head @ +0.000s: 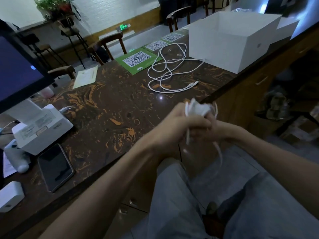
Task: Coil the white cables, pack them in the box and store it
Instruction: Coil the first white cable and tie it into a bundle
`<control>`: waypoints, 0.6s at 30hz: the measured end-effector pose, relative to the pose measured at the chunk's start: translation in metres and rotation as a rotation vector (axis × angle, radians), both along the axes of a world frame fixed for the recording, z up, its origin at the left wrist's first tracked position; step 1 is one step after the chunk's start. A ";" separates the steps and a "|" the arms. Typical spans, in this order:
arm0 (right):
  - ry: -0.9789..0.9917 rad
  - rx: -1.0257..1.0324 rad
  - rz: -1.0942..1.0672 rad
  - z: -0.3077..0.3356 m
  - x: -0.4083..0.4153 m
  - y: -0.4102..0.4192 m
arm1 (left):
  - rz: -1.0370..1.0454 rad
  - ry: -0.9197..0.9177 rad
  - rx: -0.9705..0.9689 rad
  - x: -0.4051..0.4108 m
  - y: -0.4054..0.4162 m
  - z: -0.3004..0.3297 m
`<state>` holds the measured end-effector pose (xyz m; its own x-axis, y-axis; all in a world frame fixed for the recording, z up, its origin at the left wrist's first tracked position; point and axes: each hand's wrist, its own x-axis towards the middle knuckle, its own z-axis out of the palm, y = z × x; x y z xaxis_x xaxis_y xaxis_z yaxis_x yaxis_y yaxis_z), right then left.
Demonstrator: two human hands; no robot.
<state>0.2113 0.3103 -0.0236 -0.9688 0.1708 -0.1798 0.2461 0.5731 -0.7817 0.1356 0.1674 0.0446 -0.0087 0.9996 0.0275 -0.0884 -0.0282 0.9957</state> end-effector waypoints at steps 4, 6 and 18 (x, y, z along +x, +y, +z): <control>0.083 0.050 0.008 0.013 0.017 0.038 | -0.037 -0.365 0.113 -0.021 0.011 0.015; 0.165 0.121 -0.176 0.014 0.014 0.068 | 0.112 -0.385 0.133 -0.015 0.017 0.015; -0.112 0.004 0.352 0.014 0.014 0.024 | 0.487 0.753 -0.074 -0.045 0.041 0.012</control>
<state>0.2255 0.3340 -0.0097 -0.9427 -0.1686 -0.2880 0.1172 0.6410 -0.7585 0.0906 0.2086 0.0567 -0.4379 0.8891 0.1333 0.5931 0.1742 0.7860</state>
